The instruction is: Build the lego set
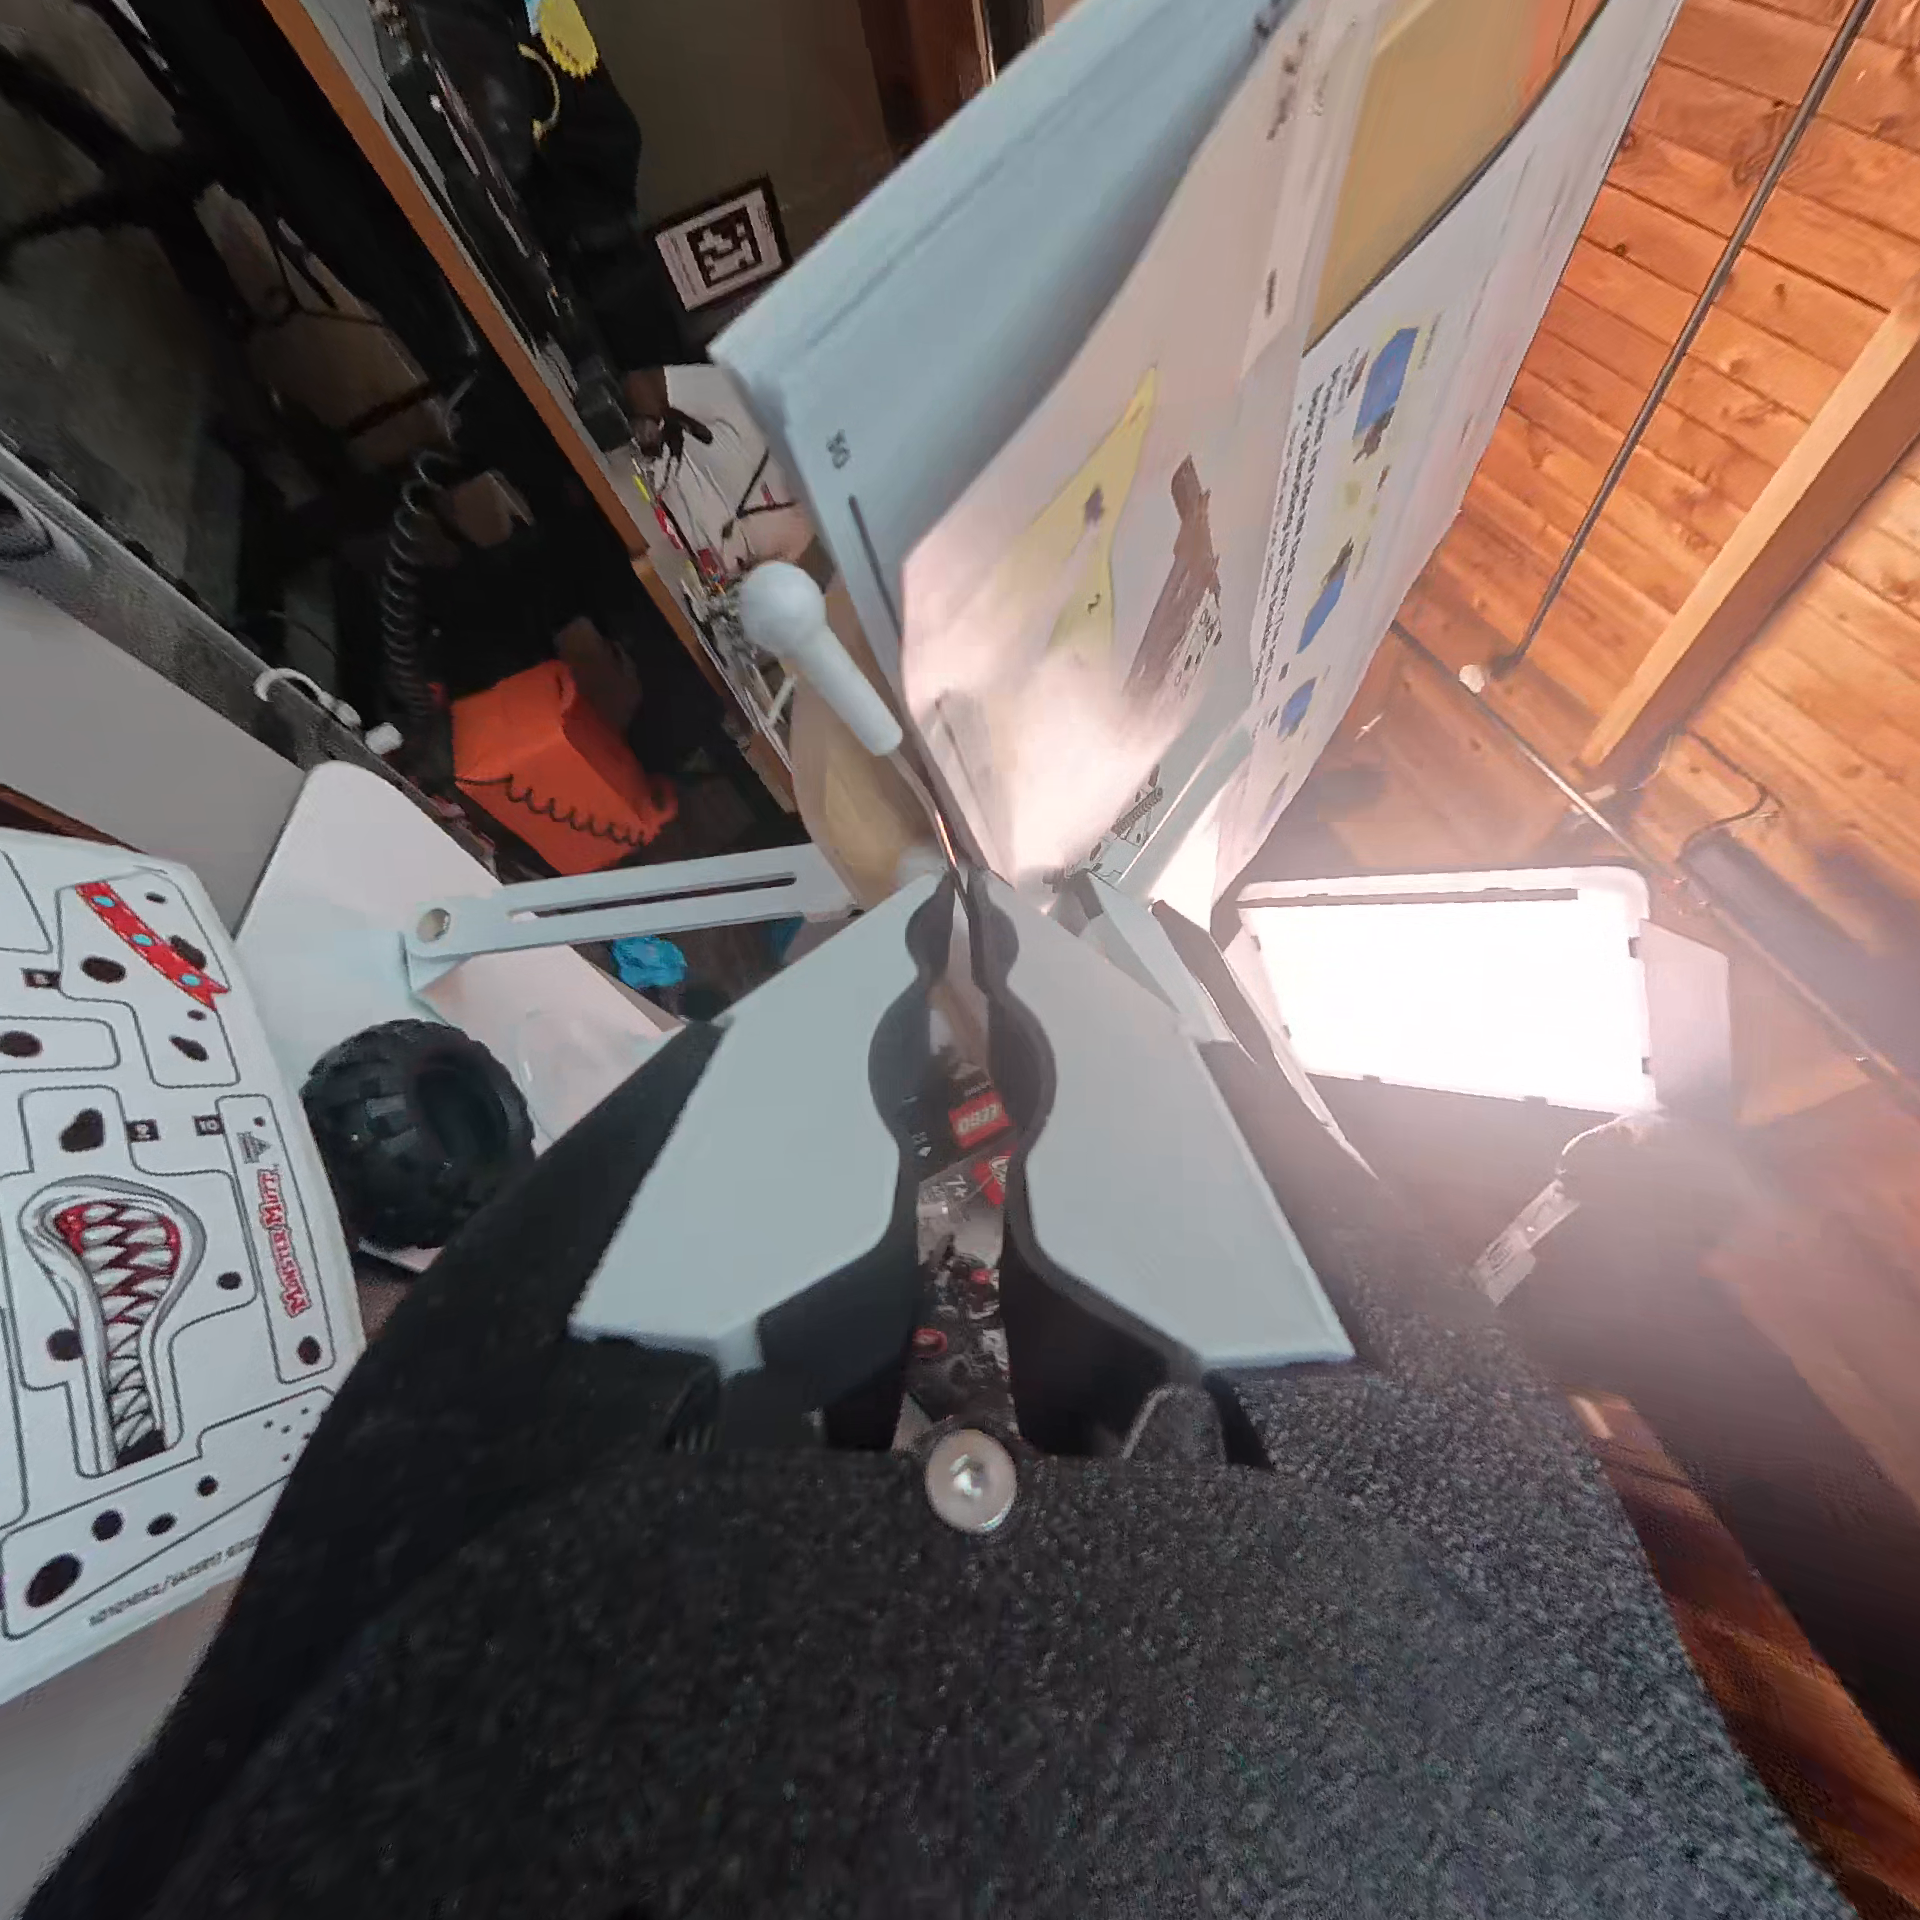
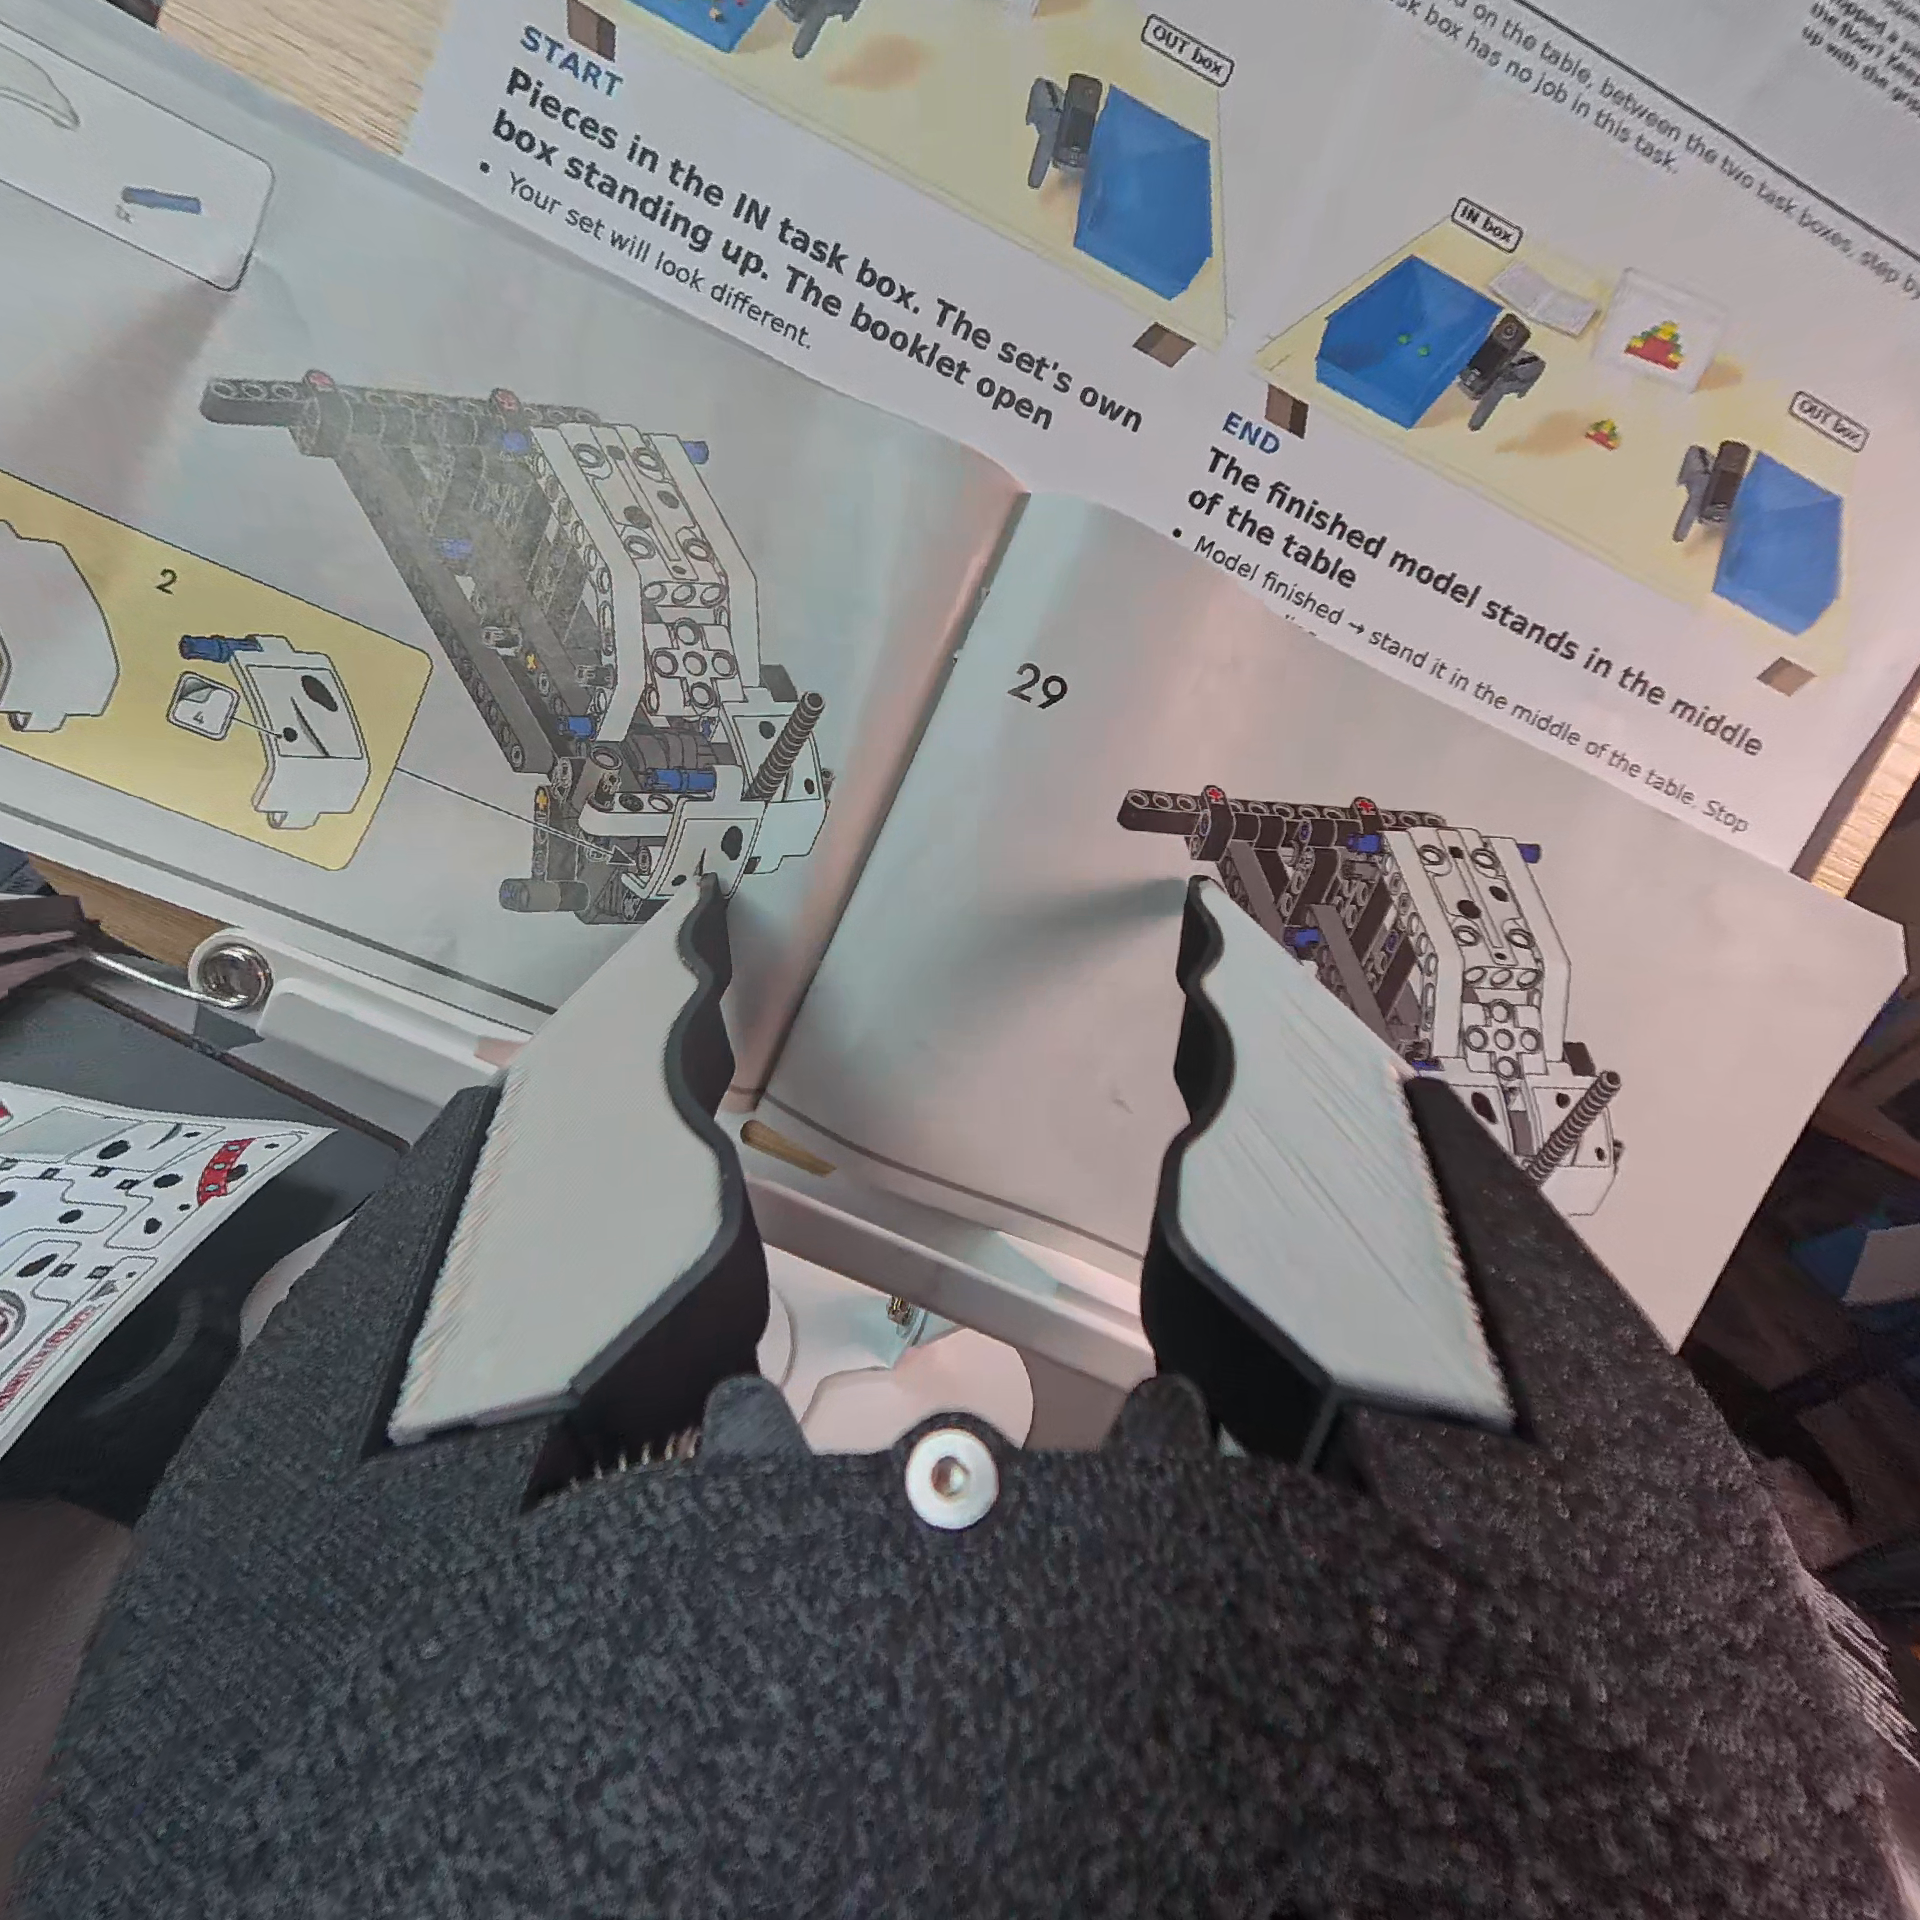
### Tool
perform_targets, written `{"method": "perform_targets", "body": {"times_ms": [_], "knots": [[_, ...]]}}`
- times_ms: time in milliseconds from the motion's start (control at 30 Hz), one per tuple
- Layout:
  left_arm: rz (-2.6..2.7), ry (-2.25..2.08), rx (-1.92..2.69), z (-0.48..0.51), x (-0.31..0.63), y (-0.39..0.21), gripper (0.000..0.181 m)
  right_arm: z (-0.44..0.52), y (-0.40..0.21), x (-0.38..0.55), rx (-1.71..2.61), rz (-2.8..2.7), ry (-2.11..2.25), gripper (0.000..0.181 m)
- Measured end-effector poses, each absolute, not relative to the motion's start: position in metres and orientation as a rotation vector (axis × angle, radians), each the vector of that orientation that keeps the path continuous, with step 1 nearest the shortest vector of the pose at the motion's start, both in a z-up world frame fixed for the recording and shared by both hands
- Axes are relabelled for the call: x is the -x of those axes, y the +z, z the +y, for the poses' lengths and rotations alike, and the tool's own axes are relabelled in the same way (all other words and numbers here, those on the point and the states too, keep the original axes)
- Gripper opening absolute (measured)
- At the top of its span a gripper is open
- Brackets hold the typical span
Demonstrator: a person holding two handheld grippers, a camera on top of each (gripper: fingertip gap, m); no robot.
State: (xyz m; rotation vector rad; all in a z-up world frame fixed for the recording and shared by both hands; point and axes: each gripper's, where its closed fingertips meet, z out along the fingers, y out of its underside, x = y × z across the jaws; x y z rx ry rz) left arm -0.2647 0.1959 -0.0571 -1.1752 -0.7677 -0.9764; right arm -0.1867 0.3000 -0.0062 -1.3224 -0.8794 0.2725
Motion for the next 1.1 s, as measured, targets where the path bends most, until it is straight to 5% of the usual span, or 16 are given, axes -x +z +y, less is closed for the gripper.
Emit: {"method": "perform_targets", "body": {"times_ms": [300, 533, 900, 967, 1100], "knots": [[-0.481, -0.323, 1.477, 0.200, 0.258, -0.038, 0.001, 0.297, -0.008, 0.188, 1.312, -0.856, 0.296, 0.080], [-0.778, -0.873, 1.158, 0.189, 0.255, -0.073, 0.000, 0.296, -0.011, 0.189, 1.325, -0.811, 0.338, 0.078], [-0.794, -0.845, 1.175, 0.179, 0.255, -0.050, 0.000, 0.297, -0.011, 0.190, 1.323, -0.823, 0.339, 0.077], [-0.853, -0.944, 1.122, 0.169, 0.243, -0.062, 0.017, 0.298, -0.011, 0.190, 1.322, -0.825, 0.341, 0.077], [-1.037, -1.158, 1.026, 0.176, 0.235, -0.094, 0.081, 0.298, -0.011, 0.190, 1.325, -0.829, 0.340, 0.077]]}}
